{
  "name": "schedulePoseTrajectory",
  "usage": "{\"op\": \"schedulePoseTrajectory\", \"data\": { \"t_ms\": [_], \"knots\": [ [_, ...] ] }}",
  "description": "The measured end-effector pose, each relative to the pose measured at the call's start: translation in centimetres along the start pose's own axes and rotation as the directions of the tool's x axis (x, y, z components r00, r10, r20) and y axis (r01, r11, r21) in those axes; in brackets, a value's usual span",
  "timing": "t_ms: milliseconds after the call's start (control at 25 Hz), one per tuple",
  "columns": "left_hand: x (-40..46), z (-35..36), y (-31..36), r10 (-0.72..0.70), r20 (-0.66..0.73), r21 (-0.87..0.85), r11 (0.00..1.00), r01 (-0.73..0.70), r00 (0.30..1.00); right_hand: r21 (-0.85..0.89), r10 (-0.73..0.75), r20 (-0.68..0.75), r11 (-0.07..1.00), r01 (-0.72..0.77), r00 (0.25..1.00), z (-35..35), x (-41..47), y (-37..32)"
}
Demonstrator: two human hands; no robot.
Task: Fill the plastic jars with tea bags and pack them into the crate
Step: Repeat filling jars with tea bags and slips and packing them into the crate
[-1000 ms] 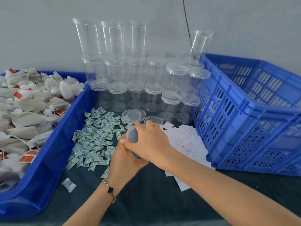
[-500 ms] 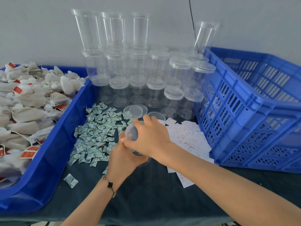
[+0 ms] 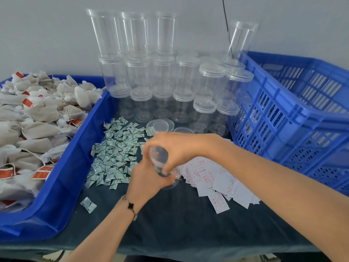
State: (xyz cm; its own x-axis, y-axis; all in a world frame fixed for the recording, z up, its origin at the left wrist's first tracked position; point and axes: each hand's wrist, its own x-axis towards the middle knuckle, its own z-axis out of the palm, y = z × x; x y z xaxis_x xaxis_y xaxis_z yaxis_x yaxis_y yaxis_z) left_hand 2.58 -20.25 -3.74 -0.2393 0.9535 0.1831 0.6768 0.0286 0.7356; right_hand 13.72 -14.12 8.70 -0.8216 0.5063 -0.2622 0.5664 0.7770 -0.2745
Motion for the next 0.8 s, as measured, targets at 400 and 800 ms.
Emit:
{"op": "schedulePoseTrajectory", "data": {
  "t_ms": [400,800],
  "knots": [
    [0.5,-0.4,-0.3,0.034,0.026,0.004,0.999,-0.034,0.999,-0.146,0.21,0.014,0.968,-0.205,0.978,-0.3,0.3,-2.0],
    [0.4,-0.6,0.0,0.085,0.046,-0.024,0.996,-0.084,0.995,-0.241,0.368,-0.269,0.869,-0.432,0.89,1.0,0.7,-2.3]
  ]
}}
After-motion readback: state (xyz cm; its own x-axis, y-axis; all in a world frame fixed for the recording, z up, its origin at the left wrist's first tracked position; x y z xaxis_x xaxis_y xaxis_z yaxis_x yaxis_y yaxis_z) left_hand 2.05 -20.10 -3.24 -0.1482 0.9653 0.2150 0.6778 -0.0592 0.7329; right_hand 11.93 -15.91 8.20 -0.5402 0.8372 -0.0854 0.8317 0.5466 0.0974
